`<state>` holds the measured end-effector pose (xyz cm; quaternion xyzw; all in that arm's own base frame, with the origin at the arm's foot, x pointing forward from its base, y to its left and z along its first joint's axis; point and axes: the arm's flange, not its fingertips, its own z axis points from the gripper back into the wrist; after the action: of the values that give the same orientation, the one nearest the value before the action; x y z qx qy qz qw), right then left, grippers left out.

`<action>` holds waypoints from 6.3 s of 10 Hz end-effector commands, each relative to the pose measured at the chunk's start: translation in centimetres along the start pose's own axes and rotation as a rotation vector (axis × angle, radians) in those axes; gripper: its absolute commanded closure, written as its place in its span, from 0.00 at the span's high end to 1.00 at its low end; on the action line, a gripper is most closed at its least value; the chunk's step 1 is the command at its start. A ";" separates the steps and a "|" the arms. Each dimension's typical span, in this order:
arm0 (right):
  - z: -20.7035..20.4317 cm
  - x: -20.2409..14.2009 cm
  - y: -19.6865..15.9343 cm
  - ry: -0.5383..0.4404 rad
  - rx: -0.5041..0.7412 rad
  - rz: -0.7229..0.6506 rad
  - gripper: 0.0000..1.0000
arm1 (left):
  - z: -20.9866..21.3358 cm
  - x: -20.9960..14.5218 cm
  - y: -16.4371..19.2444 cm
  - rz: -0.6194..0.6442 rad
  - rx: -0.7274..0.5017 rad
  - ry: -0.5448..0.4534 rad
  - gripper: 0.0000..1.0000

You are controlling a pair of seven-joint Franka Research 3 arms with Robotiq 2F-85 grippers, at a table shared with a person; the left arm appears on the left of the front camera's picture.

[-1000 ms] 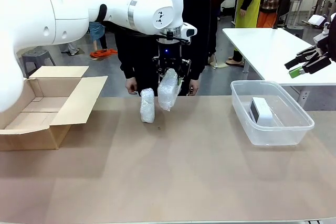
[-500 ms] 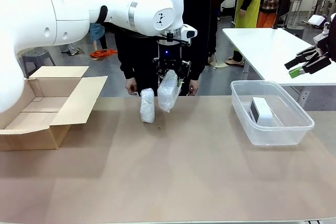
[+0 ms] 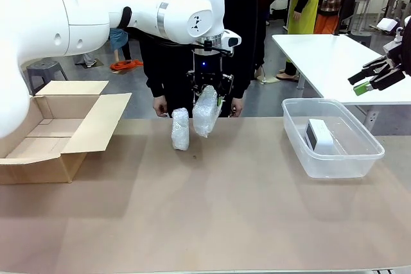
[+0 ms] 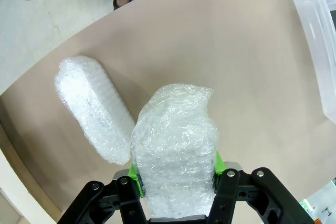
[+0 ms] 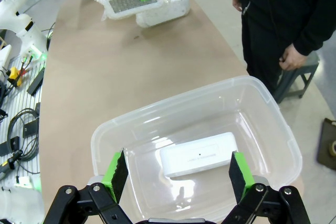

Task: Separate and place wrapped and unwrapped clocks.
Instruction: Pick up the Digital clock indicated by the person, then if the picked Digital clock is wrapped, place it in the Package Box ; if not, place it in the Organizing box.

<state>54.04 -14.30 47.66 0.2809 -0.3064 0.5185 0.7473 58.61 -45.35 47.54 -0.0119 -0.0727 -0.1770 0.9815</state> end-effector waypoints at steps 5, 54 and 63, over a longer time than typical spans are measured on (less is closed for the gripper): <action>-0.2 0.1 0.1 0.005 -0.010 -0.007 1.00 | 0.5 0.1 0.0 0.006 -0.001 -0.009 0.14; -0.2 0.1 0.1 0.005 -0.010 -0.007 1.00 | 6.8 -20.7 36.1 0.512 0.025 -0.131 0.53; -0.2 0.1 0.1 0.005 -0.010 -0.007 1.00 | 7.3 -21.1 37.0 0.370 0.058 -0.100 0.53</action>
<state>54.03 -14.32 47.66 0.2807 -0.3064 0.5183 0.7474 50.91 -2.79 51.85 -0.0042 -0.1174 0.0054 0.9931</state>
